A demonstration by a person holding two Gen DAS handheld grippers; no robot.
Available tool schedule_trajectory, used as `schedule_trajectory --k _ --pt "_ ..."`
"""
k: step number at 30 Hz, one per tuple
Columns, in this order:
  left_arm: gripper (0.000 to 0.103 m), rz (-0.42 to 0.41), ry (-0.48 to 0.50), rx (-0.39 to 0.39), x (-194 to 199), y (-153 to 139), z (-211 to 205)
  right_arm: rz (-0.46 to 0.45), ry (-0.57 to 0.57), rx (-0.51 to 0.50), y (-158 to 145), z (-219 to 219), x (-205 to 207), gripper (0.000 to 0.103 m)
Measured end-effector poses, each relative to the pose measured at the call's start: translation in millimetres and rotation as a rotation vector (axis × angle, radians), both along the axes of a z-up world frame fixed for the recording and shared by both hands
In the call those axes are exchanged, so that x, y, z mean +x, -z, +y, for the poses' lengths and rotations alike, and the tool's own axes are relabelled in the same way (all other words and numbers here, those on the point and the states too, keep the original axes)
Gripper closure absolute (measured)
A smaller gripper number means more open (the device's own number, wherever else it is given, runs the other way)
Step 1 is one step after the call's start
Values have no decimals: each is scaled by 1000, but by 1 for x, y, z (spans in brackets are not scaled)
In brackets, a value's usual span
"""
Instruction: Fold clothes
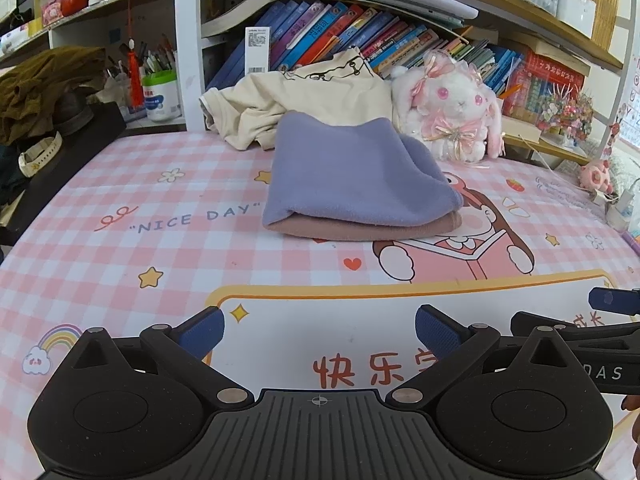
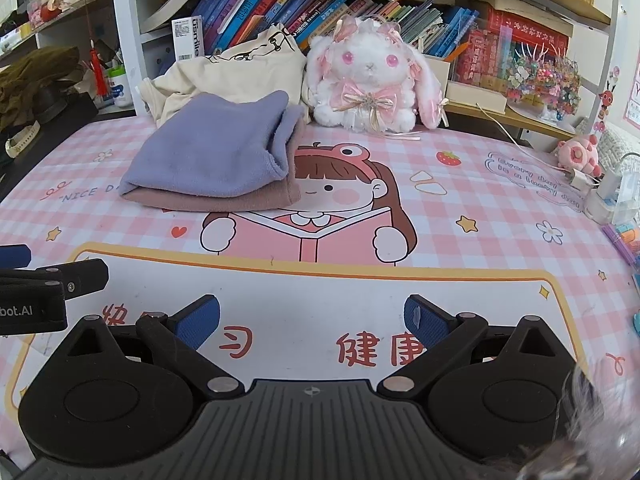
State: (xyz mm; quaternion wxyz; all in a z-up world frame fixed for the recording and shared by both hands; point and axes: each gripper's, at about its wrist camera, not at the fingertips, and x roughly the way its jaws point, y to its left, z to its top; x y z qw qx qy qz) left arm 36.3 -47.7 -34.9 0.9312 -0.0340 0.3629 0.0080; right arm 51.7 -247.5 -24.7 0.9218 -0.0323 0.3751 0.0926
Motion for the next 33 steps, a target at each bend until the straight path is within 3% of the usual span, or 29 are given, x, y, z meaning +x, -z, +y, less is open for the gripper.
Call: schedule_trajectory --k 33 --pt "0 -11 7 11 -1 1 -1 7 -2 -3 1 2 0 3"
